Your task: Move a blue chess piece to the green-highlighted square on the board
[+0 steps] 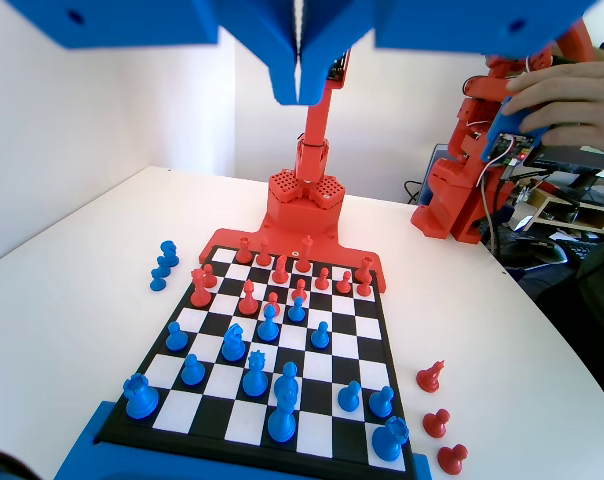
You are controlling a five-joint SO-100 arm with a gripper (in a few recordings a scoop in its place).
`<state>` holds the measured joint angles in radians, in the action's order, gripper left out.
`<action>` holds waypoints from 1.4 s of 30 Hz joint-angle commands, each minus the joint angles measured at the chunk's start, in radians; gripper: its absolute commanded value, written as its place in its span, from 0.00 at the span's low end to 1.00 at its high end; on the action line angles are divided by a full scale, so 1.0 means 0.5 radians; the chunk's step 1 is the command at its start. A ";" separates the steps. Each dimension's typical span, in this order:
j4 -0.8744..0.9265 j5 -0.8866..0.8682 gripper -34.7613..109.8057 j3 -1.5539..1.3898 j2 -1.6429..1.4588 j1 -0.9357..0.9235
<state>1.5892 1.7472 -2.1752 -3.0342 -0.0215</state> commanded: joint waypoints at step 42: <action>-0.169 -0.153 0.25 0.276 0.331 0.071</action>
<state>1.5232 1.6797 -2.1368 -2.9422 -0.0077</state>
